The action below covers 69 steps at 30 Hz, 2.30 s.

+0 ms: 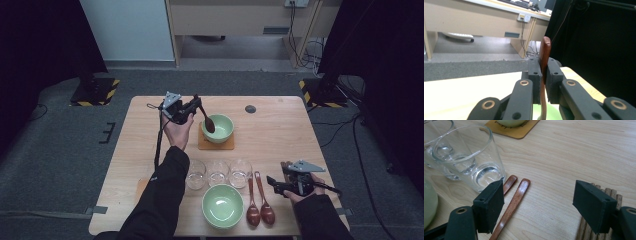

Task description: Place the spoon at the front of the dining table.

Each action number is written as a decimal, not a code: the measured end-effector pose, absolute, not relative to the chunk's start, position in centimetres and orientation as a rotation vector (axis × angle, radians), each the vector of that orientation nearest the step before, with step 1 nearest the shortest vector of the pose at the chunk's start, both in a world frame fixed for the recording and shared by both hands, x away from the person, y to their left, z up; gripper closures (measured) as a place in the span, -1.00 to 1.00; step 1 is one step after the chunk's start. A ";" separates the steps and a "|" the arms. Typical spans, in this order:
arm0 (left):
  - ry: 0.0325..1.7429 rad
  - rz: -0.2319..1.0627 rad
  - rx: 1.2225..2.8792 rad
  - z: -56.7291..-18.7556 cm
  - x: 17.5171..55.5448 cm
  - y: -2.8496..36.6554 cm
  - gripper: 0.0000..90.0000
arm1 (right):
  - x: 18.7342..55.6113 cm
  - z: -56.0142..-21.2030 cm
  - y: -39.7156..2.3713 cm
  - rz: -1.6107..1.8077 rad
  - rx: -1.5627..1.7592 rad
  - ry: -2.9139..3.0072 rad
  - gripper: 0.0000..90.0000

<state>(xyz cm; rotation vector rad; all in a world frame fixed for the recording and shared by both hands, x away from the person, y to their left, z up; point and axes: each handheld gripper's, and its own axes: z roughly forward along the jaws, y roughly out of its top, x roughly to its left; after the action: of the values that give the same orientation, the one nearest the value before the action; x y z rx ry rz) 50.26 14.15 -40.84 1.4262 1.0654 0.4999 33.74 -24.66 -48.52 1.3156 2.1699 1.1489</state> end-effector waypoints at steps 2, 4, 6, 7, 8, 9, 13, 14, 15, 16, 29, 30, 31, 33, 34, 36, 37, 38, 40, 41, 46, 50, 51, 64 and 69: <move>1.073 0.501 1.428 -41.1 50.4 14.2 0.86 | 33.7 -48.5 -24.7 1.150 1.316 2.170 -0.44; 1.078 0.501 1.433 -41.4 50.5 14.2 0.86 | 33.7 -48.5 -24.6 1.149 1.317 2.171 -0.44; 1.083 0.504 1.435 -41.6 50.6 14.2 0.86 | 33.7 -48.5 -24.7 1.149 1.315 2.173 -0.44; 1.086 0.502 1.434 -41.6 50.6 14.2 0.86 | 33.7 -48.5 -24.7 1.149 1.316 2.172 -0.44; 1.086 0.500 1.435 -41.7 50.7 14.1 0.86 | 33.7 -48.5 -24.7 1.150 1.315 2.172 -0.44; 1.085 0.498 1.437 -41.8 50.7 14.0 0.86 | 33.7 -48.5 -24.7 1.151 1.314 2.171 -0.44; 1.079 0.500 1.450 -42.1 50.8 13.6 0.86 | 33.7 -48.5 -24.7 1.151 1.314 2.171 -0.44; 1.079 0.499 1.451 -42.1 50.8 13.6 0.86 | 33.7 -48.5 -24.7 1.151 1.314 2.171 -0.44; 1.082 0.498 1.453 -42.2 50.9 13.6 0.86 | 33.7 -48.5 -24.7 1.151 1.314 2.171 -0.44; 1.084 0.499 1.456 -42.3 50.9 13.6 0.86 | 33.7 -48.5 -24.7 1.151 1.313 2.171 -0.44; 1.092 0.483 1.480 -43.2 51.1 13.5 0.86 | 33.7 -48.5 -24.7 1.151 1.311 2.171 -0.44; 1.095 0.482 1.482 -43.3 51.1 13.5 0.86 | 33.7 -48.5 -24.7 1.150 1.310 2.172 -0.44; 1.097 0.481 1.488 -43.3 51.2 13.6 0.86 | 33.7 -48.5 -24.7 1.150 1.311 2.173 -0.44; 1.101 0.476 1.492 -43.5 51.2 13.6 0.86 | 33.7 -48.5 -24.7 1.150 1.312 2.173 -0.44; 1.101 0.474 1.493 -43.5 51.2 13.6 0.86 | 33.8 -48.5 -24.7 1.149 1.311 2.174 -0.44; 1.100 0.472 1.495 -43.5 51.2 13.5 0.86 | 33.8 -48.5 -24.7 1.151 1.312 2.172 -0.44; 1.098 0.472 1.498 -43.5 51.1 13.5 0.85 | 33.8 -48.5 -24.7 1.151 1.312 2.172 -0.44; 1.098 0.473 1.503 -43.5 51.1 13.5 0.86 | 33.7 -48.5 -24.7 1.151 1.312 2.171 -0.44; 1.098 0.475 1.508 -43.5 51.1 13.5 0.86 | 33.7 -48.5 -24.7 1.151 1.311 2.172 -0.44; 1.097 0.477 1.511 -43.5 51.1 13.5 0.85 | 33.7 -48.5 -24.7 1.151 1.312 2.171 -0.44; 1.096 0.484 1.534 -43.5 51.0 13.6 0.85 | 33.8 -48.5 -24.7 1.151 1.311 2.173 -0.44; 1.099 0.492 1.552 -43.6 50.9 13.8 0.85 | 33.7 -48.5 -24.8 1.156 1.313 2.166 -0.44; 1.103 0.493 1.555 -43.7 50.9 13.8 0.85 | 33.7 -48.5 -24.8 1.156 1.312 2.167 -0.44; 1.152 0.496 1.556 -44.3 50.8 15.1 0.81 | 33.8 -48.5 -24.7 1.151 1.313 2.169 -0.44; 1.160 0.497 1.556 -44.4 50.8 15.3 0.80 | 33.8 -48.5 -24.8 1.153 1.315 2.167 -0.44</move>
<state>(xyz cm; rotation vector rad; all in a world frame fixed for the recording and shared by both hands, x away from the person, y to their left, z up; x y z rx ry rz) 50.79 15.27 -44.44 1.5556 1.1598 0.4975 33.79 -24.78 -48.50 1.3154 2.1673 1.1526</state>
